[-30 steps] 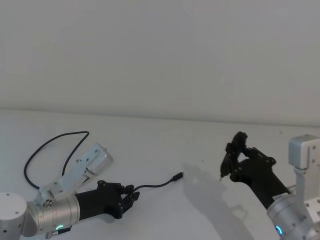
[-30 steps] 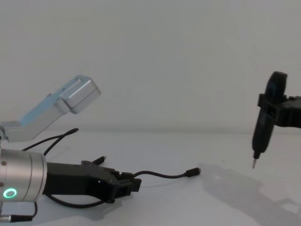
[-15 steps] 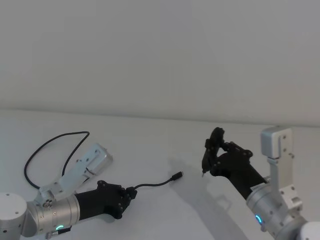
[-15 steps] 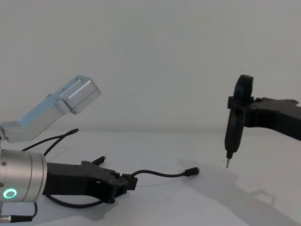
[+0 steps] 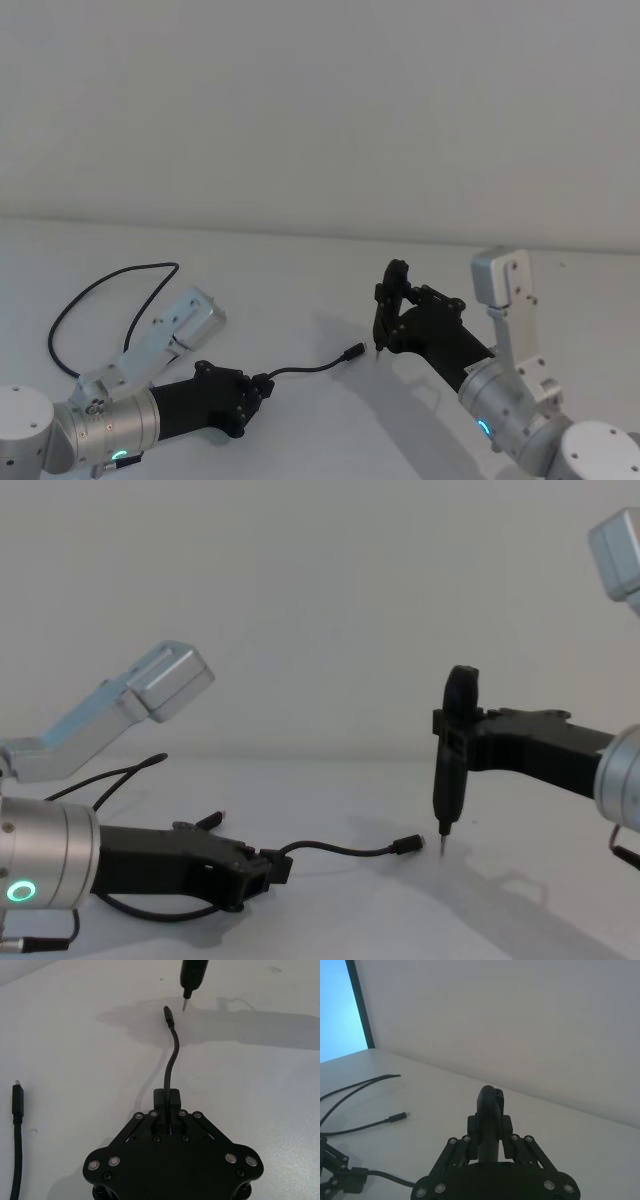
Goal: Pick up the data cable with the one hand.
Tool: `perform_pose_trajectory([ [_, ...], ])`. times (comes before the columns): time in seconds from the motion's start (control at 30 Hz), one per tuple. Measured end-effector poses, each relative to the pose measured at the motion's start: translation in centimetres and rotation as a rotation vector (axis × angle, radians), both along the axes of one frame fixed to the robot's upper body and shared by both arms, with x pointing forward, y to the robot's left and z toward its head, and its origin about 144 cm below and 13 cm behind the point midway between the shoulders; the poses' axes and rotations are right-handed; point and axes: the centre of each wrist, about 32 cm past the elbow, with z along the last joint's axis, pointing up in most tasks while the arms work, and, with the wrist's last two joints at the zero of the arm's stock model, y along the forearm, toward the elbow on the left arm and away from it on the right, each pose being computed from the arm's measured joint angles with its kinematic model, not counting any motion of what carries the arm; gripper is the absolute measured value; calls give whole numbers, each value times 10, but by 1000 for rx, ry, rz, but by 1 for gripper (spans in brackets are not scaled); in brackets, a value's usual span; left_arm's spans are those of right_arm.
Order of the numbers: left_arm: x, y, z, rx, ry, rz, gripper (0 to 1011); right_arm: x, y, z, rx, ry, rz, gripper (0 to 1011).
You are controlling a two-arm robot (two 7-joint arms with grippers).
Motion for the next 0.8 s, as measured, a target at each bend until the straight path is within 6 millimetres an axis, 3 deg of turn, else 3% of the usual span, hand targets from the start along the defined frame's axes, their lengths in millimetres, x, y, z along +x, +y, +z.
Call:
perform_pose_trajectory([
  [0.8,0,0,0,0,0,0,50,20,9,5,-11,-15,50,274],
])
